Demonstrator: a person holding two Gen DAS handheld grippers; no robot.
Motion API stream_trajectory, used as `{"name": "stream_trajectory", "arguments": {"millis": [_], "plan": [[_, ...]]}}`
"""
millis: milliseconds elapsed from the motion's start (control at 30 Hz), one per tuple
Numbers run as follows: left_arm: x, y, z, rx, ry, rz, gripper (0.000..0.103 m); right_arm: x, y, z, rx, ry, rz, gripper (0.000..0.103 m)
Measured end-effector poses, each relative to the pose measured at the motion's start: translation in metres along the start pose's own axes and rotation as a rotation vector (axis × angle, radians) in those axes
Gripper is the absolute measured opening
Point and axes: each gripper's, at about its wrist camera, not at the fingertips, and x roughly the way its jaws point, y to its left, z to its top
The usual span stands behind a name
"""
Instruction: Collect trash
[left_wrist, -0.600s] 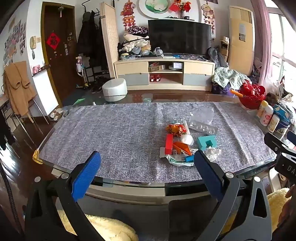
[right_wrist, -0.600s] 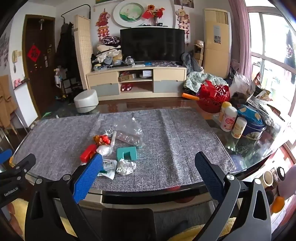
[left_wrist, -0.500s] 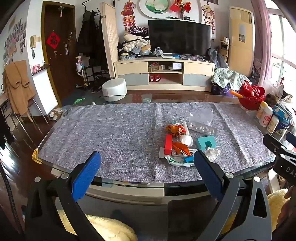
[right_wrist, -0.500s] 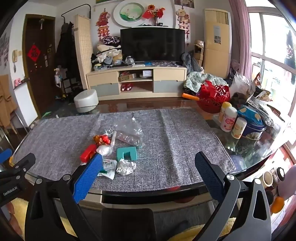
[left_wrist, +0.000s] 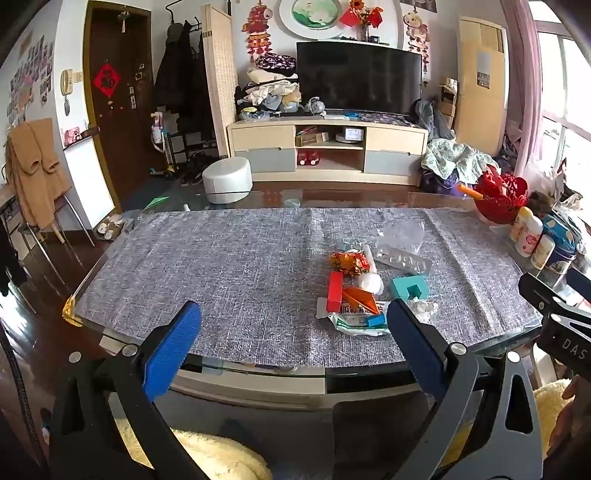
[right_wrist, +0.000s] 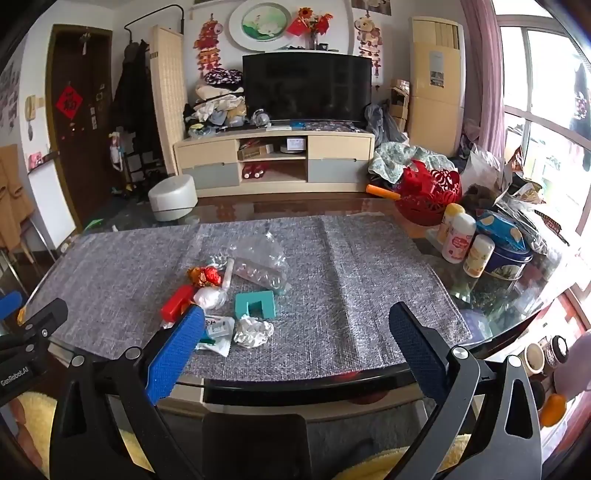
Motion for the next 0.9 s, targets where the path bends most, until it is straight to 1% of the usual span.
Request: {"name": "stream_trajectory", "arguments": {"millis": [33, 433, 467, 900], "plan": [[-0.0022, 0.0099, -0.001, -0.003, 0.0, -0.004, 0.095, 0.0003, -0.0001, -0.0001, 0.001, 0.002, 0.002, 0.1], [-0.0059, 0.0024, 0.0031, -0.003, -0.004, -0.003, 0.095, 0.0019, -0.0016, -0.0011, 0.006, 0.003, 0.007, 0.1], [-0.0027, 0.0101, 0.0015, -0.006, -0.002, -0.004, 0.095, 0.0018, -0.0013, -0.001, 0.006, 0.003, 0.007, 0.1], [-0.0041, 0.0092, 0.0058, -0.01, -0.007, -0.005, 0.095, 0.0017, -0.0012, -0.0009, 0.007, 0.004, 0.007, 0.1]]}}
